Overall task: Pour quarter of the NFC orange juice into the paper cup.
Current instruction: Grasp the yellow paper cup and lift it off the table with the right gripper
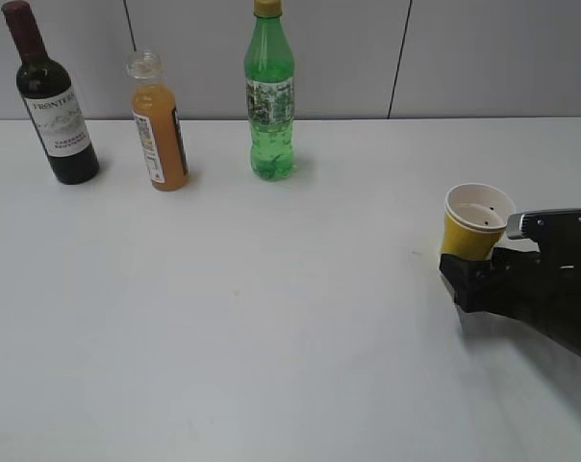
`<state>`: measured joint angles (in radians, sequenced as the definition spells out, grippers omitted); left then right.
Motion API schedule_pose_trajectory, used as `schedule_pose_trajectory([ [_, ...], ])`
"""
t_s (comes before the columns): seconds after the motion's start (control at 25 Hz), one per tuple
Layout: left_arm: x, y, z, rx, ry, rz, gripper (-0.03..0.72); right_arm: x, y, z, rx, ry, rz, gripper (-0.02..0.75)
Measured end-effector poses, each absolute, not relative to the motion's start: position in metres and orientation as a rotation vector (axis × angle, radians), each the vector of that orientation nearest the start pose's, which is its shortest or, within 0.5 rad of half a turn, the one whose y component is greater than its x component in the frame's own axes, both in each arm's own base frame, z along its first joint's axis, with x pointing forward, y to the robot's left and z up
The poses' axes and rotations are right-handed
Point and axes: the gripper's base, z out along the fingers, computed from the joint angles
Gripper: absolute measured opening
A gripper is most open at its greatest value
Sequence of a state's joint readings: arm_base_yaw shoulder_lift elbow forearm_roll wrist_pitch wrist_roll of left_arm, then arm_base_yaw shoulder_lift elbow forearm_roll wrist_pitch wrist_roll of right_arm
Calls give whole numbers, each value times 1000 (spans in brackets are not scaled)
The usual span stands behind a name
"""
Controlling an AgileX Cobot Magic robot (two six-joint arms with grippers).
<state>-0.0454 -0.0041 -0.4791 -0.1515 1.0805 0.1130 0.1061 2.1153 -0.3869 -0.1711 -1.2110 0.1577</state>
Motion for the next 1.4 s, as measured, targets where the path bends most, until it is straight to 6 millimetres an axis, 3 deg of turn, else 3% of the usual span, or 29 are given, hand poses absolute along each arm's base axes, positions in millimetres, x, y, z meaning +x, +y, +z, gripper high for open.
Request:
schedule_pose_trajectory([
  [0.44, -5, -12, 271, 171, 2067, -141, 486, 283, 45, 46, -115, 1975, 293, 631],
  [0.72, -5, -12, 271, 171, 2067, -141, 486, 287, 47, 40, -122, 1954, 308, 628],
  [1.16, -5, -12, 271, 171, 2067, -141, 486, 286, 48, 40, -135, 1953, 318, 494],
  [1.4, -5, -12, 271, 171, 2067, -141, 486, 287, 48, 41, -135, 1951, 318, 487],
])
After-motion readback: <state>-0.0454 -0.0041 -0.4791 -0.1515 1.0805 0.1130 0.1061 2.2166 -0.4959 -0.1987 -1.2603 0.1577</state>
